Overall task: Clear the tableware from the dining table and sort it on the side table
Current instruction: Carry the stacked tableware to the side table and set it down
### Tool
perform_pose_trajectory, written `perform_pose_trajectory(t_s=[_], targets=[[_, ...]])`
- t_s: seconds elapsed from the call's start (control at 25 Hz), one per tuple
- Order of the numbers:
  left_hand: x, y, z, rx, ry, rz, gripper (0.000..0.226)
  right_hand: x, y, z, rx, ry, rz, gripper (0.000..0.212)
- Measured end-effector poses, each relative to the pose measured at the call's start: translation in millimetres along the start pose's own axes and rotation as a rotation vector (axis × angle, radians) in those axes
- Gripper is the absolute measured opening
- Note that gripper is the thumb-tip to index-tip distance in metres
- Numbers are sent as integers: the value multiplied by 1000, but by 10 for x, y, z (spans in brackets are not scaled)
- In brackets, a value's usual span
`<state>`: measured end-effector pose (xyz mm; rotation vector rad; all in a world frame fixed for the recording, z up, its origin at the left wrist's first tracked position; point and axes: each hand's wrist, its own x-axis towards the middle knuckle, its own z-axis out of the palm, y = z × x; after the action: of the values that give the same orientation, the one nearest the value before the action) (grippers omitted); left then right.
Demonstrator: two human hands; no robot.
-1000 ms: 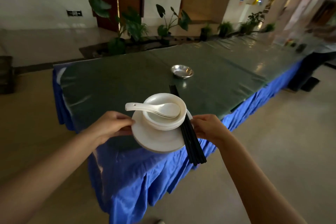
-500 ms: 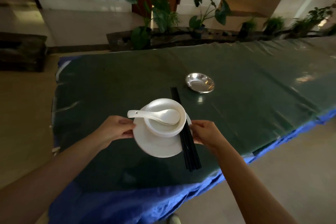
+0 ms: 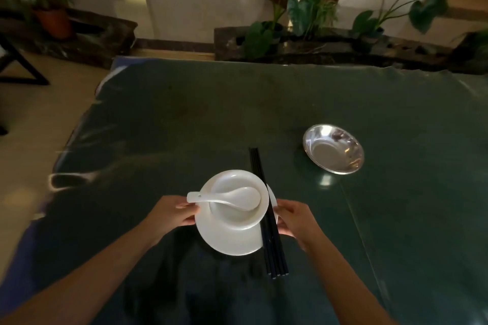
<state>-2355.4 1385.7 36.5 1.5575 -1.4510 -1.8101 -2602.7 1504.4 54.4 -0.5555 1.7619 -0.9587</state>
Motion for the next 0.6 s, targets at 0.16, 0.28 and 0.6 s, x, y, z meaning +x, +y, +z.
perform_pose_trajectory(t_s=[0.16, 0.28, 0.6], targets=[[305, -74, 152, 30, -28, -24, 16, 398, 93, -103, -6, -33, 40, 27], [463, -133, 176, 26, -25, -31, 22, 579, 177, -104, -9, -34, 49, 26], [648, -253, 175, 161, -74, -1, 19, 759, 416, -113, -98, -73, 43, 27]])
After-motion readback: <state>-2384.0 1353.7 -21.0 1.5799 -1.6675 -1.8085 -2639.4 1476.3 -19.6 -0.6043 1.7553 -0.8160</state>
